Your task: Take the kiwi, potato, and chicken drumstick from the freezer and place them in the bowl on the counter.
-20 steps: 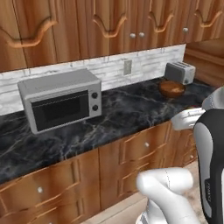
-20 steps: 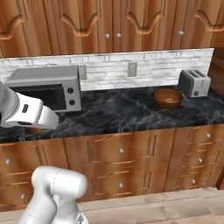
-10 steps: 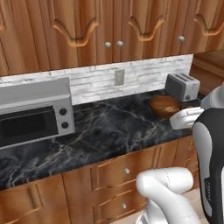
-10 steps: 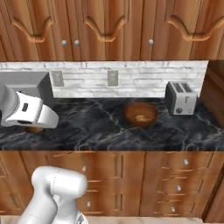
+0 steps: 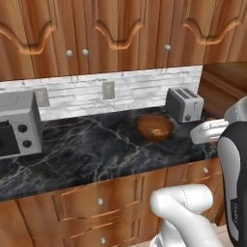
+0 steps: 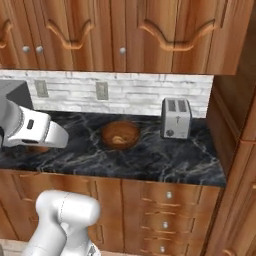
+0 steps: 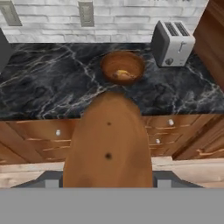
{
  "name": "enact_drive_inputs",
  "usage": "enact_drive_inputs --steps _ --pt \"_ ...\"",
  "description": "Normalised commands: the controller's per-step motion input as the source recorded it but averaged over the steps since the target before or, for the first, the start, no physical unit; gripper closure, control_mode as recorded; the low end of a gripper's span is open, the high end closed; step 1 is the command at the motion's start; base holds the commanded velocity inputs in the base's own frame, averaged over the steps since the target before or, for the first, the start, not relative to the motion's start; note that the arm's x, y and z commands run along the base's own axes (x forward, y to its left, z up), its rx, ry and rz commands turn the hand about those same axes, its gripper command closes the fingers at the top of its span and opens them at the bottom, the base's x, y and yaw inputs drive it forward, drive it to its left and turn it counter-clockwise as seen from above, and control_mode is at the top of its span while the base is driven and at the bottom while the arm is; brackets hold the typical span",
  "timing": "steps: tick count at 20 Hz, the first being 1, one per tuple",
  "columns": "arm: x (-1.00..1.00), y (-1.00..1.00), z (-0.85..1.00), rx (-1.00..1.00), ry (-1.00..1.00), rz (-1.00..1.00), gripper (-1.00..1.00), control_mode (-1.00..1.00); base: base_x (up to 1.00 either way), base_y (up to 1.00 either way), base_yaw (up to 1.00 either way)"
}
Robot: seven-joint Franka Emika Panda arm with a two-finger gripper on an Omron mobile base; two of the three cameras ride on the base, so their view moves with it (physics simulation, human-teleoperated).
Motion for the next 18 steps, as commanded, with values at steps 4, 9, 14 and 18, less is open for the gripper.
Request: enact_drive_inputs --steps 4,9,14,18 --pt "0.00 0.00 0.00 0.00 0.00 0.00 1.00 1.00 0.54 -0.21 0.04" --pt "0.00 0.00 0.00 0.00 0.00 0.00 1.00 1.00 0.59 -0.15 0.04" --pt "0.00 0.00 0.00 0.00 0.00 0.00 1.00 1.00 0.45 -0.39 0.10" --pt "0.00 0.00 0.00 0.00 0.00 0.00 1.00 1.00 0.11 -0.54 0.07"
